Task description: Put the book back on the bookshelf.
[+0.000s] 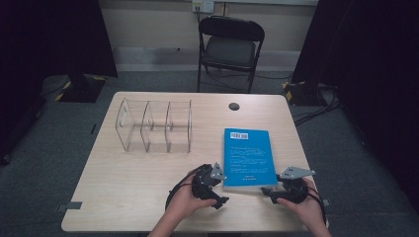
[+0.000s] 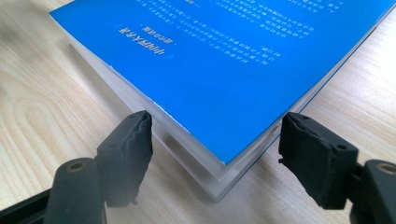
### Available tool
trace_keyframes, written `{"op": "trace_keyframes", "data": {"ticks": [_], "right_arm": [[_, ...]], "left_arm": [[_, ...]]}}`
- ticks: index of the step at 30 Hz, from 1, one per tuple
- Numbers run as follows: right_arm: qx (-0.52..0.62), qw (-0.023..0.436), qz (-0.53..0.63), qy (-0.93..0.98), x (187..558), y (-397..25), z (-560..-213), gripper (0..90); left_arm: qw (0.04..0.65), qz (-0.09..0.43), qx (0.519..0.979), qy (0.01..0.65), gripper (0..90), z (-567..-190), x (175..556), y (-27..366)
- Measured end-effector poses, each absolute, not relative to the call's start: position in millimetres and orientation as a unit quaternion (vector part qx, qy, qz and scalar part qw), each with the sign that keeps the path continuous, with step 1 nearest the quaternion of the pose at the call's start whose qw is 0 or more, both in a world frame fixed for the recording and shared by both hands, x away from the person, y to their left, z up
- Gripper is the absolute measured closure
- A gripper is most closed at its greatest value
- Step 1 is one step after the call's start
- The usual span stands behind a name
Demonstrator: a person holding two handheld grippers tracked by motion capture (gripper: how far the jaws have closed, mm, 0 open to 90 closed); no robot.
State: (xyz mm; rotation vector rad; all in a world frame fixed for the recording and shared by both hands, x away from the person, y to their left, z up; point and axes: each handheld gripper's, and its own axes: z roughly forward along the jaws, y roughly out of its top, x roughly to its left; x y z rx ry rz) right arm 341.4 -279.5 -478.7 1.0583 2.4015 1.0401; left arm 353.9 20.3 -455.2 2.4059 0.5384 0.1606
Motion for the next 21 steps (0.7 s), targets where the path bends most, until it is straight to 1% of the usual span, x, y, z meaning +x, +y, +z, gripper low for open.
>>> {"op": "trace_keyframes", "data": {"ticks": [4,8,14,16,18,21], "right_arm": [[0.372,0.154,0.366,0.839,342,-280,-477,26.2],[0.370,0.156,0.366,0.840,342,-279,-476,26.2],[0.369,0.154,0.369,0.839,344,-279,-474,26.3],[0.369,0.154,0.369,0.839,344,-279,-474,26.3],[0.370,0.152,0.372,0.838,344,-280,-473,26.3],[0.370,0.154,0.372,0.837,344,-279,-472,26.3]], "left_arm": [[0.339,0.058,0.916,0.206,16.5,-453,358,11],[0.331,0.060,0.920,0.201,16.7,-451,362,6],[0.341,0.053,0.916,0.203,16.7,-450,369,-5],[0.331,0.059,0.921,0.198,16.8,-450,371,-9],[0.342,0.056,0.918,0.194,16.9,-451,373,-15],[0.341,0.053,0.919,0.192,17.2,-452,373,-21]]}}
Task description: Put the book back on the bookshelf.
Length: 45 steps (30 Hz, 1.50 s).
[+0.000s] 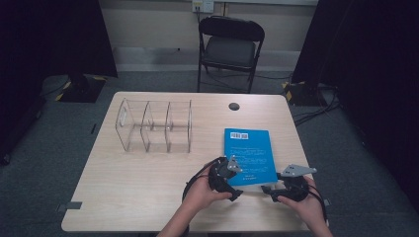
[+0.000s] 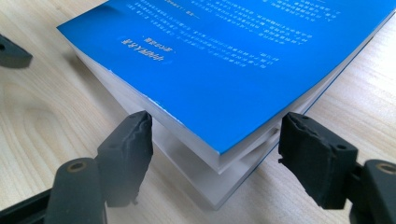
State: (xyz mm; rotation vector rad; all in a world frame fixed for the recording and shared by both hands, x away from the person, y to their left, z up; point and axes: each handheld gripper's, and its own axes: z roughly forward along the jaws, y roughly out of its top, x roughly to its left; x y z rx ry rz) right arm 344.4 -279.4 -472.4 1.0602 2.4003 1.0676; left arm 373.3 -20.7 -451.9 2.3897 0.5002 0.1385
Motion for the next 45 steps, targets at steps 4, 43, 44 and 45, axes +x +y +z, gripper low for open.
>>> {"op": "trace_keyframes", "data": {"ticks": [4,43,44,45], "right_arm": [[0.369,0.152,0.373,0.837,345,-279,-472,26.3],[0.374,0.156,0.385,0.829,346,-277,-466,26.3],[0.375,0.156,0.384,0.829,346,-277,-466,26.3],[0.375,0.156,0.384,0.829,346,-277,-466,26.3]], "left_arm": [[0.335,0.055,0.922,0.185,17.3,-453,376,-33],[0.349,0.101,0.917,0.165,13.0,-466,384,-64],[0.346,0.109,0.918,0.162,12.9,-467,385,-65],[0.346,0.109,0.918,0.162,12.9,-467,385,-65]]}}
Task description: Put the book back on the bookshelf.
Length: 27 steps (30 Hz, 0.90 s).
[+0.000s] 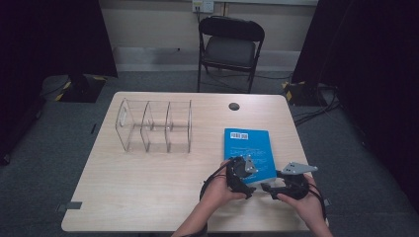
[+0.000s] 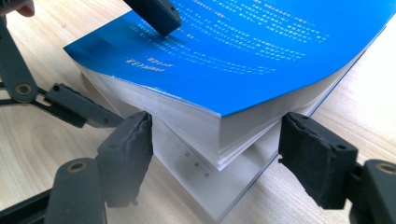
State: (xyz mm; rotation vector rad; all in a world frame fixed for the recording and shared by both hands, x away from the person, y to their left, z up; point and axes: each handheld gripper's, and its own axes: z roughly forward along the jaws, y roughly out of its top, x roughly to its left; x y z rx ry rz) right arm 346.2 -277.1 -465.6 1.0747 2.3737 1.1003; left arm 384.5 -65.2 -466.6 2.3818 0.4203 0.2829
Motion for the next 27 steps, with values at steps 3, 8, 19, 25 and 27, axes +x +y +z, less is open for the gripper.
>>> {"op": "trace_keyframes", "data": {"ticks": [3,8,19,25,27], "right_arm": [[0.377,0.155,0.385,0.828,346.3,-276.9,-465.2,26.3],[0.384,0.151,0.386,0.825,346.7,-276.1,-464.1,26.3],[0.391,0.152,0.383,0.823,347.5,-273.4,-459.7,26.4],[0.394,0.152,0.386,0.820,347.8,-272.7,-458.7,26.4],[0.394,0.152,0.386,0.820,347.9,-272.5,-458.5,26.4]], "left_arm": [[0.343,0.112,0.918,0.162,12.9,-466.7,385.7,-66.3],[0.349,0.112,0.915,0.166,13.2,-467.4,387.3,-66.4],[0.343,0.128,0.916,0.163,14.3,-468.4,387.4,-69.1],[0.343,0.132,0.916,0.162,14.6,-468.8,387.9,-69.9],[0.340,0.133,0.917,0.160,14.7,-468.7,388.2,-70.0]]}}
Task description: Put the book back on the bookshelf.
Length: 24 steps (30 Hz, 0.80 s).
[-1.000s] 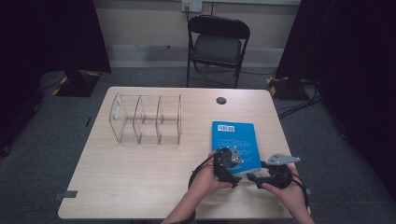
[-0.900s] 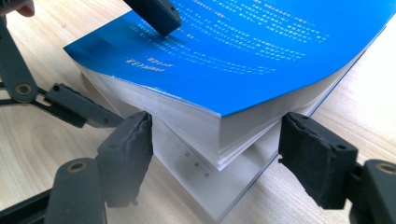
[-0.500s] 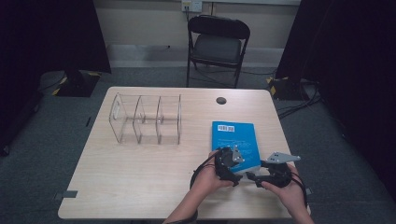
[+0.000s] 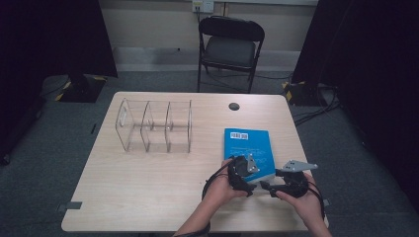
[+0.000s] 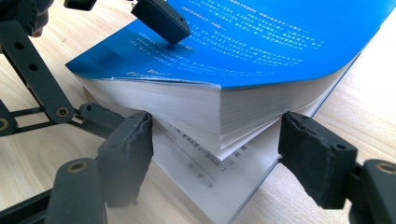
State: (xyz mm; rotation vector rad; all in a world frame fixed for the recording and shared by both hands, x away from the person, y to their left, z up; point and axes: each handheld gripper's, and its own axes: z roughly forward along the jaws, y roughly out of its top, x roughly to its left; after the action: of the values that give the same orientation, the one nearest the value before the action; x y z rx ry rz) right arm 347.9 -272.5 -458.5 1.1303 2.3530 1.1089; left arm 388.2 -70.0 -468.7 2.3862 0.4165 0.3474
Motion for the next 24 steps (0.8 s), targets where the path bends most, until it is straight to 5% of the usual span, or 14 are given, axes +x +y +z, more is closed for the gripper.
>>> {"op": "trace_keyframes", "data": {"ticks": [24], "right_arm": [[0.395,0.140,0.391,0.819,348.8,-277.3,-458.8,27.2]], "left_arm": [[0.323,0.125,0.924,0.161,22.7,-462.5,394.0,-71.2]]}}
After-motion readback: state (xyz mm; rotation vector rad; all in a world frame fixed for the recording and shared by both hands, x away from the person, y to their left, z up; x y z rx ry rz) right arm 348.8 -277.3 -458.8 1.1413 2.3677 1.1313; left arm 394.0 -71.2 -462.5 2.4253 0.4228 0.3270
